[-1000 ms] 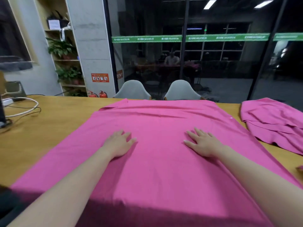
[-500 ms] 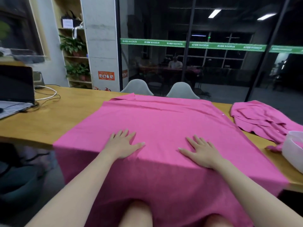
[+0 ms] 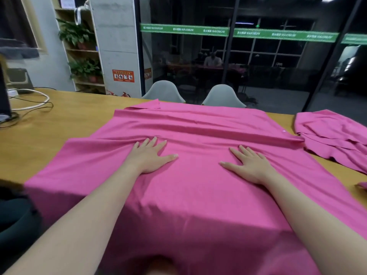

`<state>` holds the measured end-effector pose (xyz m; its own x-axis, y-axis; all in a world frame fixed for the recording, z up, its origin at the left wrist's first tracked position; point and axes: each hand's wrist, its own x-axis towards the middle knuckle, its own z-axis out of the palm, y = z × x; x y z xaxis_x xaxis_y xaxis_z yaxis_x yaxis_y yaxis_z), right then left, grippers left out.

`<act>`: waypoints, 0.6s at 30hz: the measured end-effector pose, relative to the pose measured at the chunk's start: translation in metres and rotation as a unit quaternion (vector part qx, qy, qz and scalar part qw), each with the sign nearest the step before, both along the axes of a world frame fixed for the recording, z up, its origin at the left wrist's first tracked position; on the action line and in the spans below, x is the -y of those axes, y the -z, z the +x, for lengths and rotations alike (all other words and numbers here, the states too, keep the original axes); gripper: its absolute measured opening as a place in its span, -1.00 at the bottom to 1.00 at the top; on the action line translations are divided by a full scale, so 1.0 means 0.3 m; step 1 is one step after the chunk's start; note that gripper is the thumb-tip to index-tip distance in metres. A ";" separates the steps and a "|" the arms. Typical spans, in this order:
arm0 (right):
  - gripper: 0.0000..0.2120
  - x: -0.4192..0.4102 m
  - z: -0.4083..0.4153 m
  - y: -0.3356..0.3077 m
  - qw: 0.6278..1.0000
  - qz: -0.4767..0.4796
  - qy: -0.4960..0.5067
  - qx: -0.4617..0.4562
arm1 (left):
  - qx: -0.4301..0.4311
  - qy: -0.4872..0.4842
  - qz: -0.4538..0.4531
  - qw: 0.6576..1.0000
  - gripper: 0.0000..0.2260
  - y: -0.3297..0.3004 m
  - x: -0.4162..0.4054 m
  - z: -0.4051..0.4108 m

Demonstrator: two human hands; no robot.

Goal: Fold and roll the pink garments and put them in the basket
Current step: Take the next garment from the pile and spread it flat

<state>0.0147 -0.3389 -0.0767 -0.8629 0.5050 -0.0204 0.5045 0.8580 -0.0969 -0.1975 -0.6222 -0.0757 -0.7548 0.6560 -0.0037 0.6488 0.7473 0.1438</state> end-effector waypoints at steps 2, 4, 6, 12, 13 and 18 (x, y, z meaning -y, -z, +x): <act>0.15 -0.042 -0.046 -0.001 1.000 -0.002 0.003 -0.005 | -0.002 0.001 0.002 1.000 -0.12 0.002 -0.043 -0.052; 0.17 -0.083 -0.095 0.001 1.000 -0.003 0.005 -0.007 | -0.004 0.002 0.000 1.000 -0.12 0.001 -0.086 -0.103; 0.16 -0.121 -0.140 0.004 1.000 -0.005 0.007 -0.006 | -0.006 0.003 -0.005 1.000 -0.11 -0.001 -0.131 -0.153; 0.09 -0.235 -0.280 -0.008 1.000 0.003 0.006 0.001 | -0.012 0.001 -0.009 1.000 -0.13 -0.006 -0.265 -0.297; 0.08 -0.259 -0.309 -0.009 1.000 0.005 0.007 0.001 | -0.014 0.002 -0.010 1.000 -0.14 -0.008 -0.288 -0.322; 0.03 -0.374 -0.443 -0.002 1.000 0.010 0.009 0.003 | -0.013 0.003 -0.007 1.000 -0.13 -0.013 -0.395 -0.451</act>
<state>-0.1182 -0.2267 -0.0760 -0.8532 0.5213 -0.0149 0.5208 0.8502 -0.0766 -0.3327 -0.5037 -0.0718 -0.7506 0.6607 0.0073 0.6569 0.7451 0.1156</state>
